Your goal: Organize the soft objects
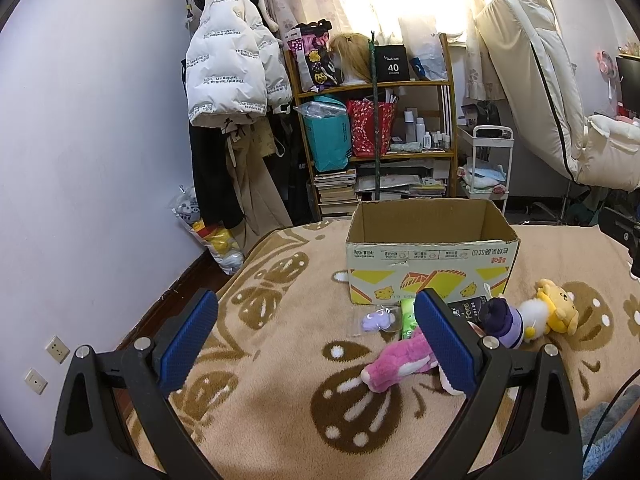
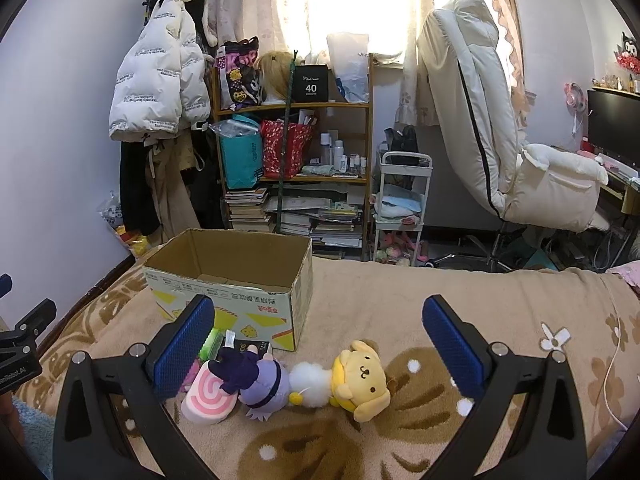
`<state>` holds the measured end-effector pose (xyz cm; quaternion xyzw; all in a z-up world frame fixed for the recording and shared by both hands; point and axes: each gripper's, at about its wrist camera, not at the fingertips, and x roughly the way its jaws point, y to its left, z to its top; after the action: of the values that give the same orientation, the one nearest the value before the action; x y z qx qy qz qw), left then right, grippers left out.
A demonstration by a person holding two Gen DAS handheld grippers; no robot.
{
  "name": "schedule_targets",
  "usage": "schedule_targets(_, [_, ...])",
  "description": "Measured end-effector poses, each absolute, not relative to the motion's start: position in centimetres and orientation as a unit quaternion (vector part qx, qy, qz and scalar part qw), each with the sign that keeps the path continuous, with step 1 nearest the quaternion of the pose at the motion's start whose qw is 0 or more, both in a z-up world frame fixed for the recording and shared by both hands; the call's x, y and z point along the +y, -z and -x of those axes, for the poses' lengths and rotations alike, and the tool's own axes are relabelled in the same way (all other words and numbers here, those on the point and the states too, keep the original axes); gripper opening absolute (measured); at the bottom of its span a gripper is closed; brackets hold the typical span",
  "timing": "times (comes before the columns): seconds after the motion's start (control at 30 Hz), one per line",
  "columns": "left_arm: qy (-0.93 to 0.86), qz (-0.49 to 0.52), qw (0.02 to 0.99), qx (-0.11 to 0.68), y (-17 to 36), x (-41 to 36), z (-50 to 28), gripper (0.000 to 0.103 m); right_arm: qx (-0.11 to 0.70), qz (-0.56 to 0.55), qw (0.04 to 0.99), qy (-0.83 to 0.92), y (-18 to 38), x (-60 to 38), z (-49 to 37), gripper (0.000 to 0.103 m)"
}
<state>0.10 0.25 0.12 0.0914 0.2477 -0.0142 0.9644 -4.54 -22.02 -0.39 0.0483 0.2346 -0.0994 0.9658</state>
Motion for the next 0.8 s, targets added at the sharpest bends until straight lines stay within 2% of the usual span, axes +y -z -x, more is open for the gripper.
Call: schedule_targets(0.8, [0.019,-0.093,0.963,0.251,-0.3,-0.9,-1.3,0.098,0.235,-0.08,0.965,0.081,-0.4,-23.5,3.1,0.103])
